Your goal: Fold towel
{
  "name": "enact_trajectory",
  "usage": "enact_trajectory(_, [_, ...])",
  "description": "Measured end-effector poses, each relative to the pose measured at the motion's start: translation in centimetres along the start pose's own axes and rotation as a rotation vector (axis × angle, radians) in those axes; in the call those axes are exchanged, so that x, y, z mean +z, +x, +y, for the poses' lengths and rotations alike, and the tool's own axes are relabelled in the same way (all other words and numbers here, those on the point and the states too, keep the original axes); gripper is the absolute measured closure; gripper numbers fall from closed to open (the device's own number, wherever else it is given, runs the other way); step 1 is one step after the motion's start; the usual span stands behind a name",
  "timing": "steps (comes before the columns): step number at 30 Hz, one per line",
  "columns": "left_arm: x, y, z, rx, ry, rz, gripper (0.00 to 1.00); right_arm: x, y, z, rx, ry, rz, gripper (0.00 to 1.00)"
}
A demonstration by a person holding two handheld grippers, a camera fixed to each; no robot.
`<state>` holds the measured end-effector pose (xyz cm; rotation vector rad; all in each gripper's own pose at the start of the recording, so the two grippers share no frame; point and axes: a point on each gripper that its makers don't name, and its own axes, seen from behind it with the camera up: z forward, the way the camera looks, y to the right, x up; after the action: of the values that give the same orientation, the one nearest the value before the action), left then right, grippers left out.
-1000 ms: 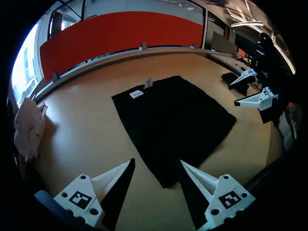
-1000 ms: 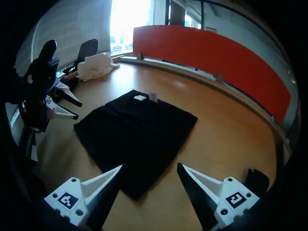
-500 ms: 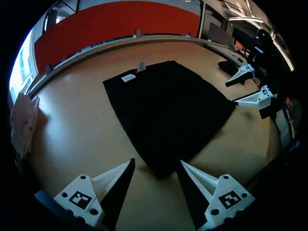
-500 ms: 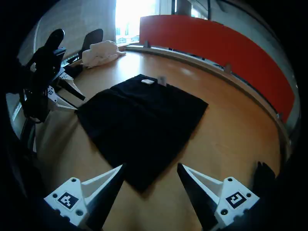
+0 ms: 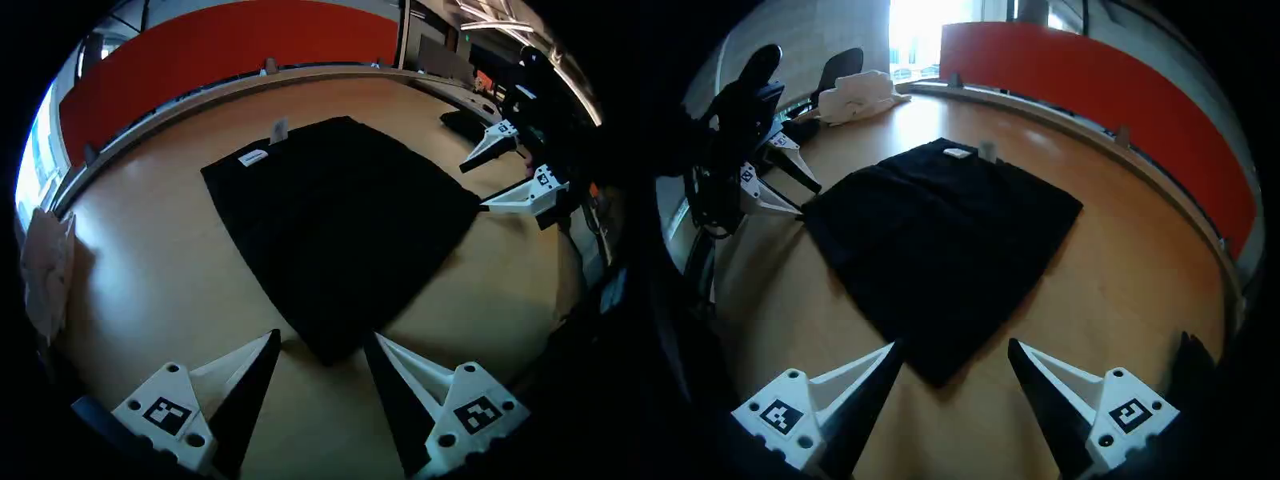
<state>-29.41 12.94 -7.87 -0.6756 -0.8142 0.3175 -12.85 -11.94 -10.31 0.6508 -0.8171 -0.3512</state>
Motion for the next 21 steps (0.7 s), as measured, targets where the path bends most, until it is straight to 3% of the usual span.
enact_trajectory(15, [0.2, -0.3, 0.2, 0.069, -0.011, -0.008, 0.25, 0.1, -0.9, 0.0, -0.01, 0.007, -0.024, 0.0])
enact_trajectory(21, [0.2, -0.4, 0.3, 0.063, -0.012, -0.011, 0.25, 0.5, -1.1, -0.3, -0.009, 0.017, -0.024, 0.04])
